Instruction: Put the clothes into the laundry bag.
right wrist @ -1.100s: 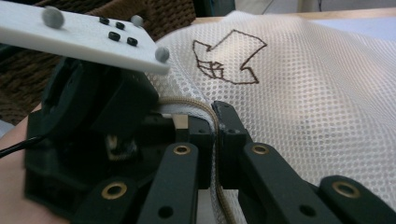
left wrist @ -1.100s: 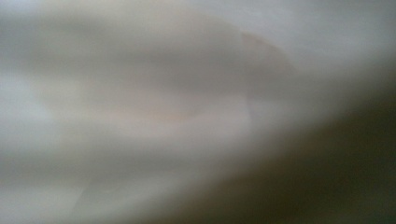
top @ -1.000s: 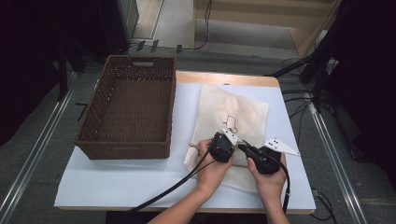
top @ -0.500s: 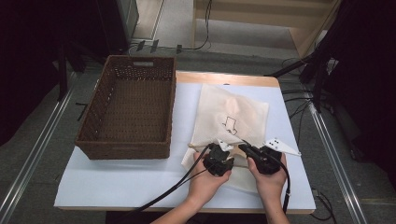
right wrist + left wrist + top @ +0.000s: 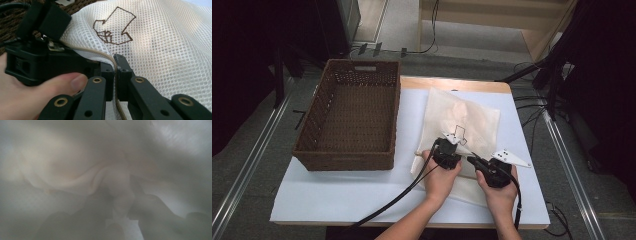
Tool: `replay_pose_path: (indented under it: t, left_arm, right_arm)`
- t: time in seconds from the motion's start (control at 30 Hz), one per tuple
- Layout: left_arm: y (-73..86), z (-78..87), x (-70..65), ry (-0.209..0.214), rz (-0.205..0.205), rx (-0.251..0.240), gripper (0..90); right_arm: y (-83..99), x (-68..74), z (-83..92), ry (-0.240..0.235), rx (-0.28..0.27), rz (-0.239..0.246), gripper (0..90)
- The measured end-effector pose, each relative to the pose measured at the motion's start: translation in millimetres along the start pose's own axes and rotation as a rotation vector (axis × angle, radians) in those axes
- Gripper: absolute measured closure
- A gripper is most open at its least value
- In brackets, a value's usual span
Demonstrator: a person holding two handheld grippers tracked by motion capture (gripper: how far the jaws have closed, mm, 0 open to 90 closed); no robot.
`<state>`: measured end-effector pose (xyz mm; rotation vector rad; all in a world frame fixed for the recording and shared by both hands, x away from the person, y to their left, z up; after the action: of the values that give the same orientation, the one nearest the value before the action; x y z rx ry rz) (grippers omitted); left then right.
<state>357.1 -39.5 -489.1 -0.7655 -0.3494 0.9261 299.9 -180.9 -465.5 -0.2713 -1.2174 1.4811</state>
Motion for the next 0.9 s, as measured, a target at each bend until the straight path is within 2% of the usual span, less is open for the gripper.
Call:
replay_pose_path:
  t: [0.07,0.1,0.13,0.2,0.23,0.3,0.37,0.43,0.47,0.53,0.6,0.67,0.7,0.77,0.8,0.9]
  left_arm:
    - [3.6,9.4,-5.0,0.095,-0.018,0.025,60.5]
    - [7.3,18.3,-9.7,0.134,-0.06,0.04,54.6]
    - [9.9,23.9,-13.0,0.155,-0.09,0.037,48.8]
    - [17.0,39.0,-19.7,0.182,-0.18,0.033,43.2]
    - [20.0,47.1,-21.1,0.177,-0.215,0.025,41.6]
    - [24.6,66.0,-18.4,0.185,-0.262,0.002,39.4]
    - [30.0,86.7,-10.7,0.195,-0.267,-0.047,38.8]
    - [35.9,104.7,0.8,0.187,-0.262,-0.074,39.5]
    - [39.1,112.5,7.1,0.181,-0.253,-0.093,41.5]
    - [44.7,122.5,19.7,0.159,-0.235,-0.11,51.8]
    - [49.4,120.2,26.2,0.175,-0.21,-0.084,64.1]
    - [52.0,107.8,21.3,0.179,-0.217,-0.037,68.5]
    - [51.7,98.8,16.8,0.164,-0.23,-0.013,68.5]
    - [48.3,79.2,9.9,0.108,-0.244,0.025,70.5]
    - [44.6,67.7,7.2,0.096,-0.221,0.036,73.4]
    - [36.2,45.8,1.1,0.051,-0.216,0.06,85.4]
  right_arm:
    - [0.6,-0.2,-0.1,0.006,-0.002,0.007,87.6]
    - [0.6,-0.6,0.1,0.008,-0.003,0.008,87.6]
    - [0.0,-1.7,0.3,0.007,-0.006,0.005,87.6]
    - [-0.7,-3.3,0.3,0.009,-0.01,0.0,87.4]
    - [-0.9,-4.4,0.0,0.004,-0.009,-0.003,87.3]
    - [-0.2,-5.3,0.2,-0.008,-0.009,-0.009,86.7]
    - [1.3,-3.8,1.2,-0.016,-0.007,0.01,84.7]
    - [4.3,-1.5,2.8,-0.039,-0.002,0.037,80.4]
    - [5.7,-1.2,3.1,-0.045,0.003,0.046,79.6]
    - [9.3,-0.9,3.2,-0.053,0.021,0.06,79.6]
    - [11.5,0.0,4.2,-0.047,0.022,0.069,81.9]
    - [11.0,1.6,5.1,-0.034,0.014,0.07,84.9]
    - [10.5,2.5,5.7,-0.029,0.008,0.072,86.4]
    - [10.0,4.6,6.4,-0.024,0.001,0.074,86.9]
    - [10.2,6.0,6.9,-0.022,0.002,0.077,87.0]
    - [10.6,7.4,8.7,-0.021,0.003,0.083,87.3]
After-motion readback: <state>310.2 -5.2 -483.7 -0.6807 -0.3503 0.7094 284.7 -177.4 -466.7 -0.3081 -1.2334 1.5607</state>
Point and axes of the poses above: each handheld gripper's, and its own axes: z roughly backward along the jaws, y roughly out of its underside, x roughly to its left, the point moved 2 cm from there along -z, roughly forward along the jaws, and after that the axes turned 11 degrees about -z, right-handed, at the moved point
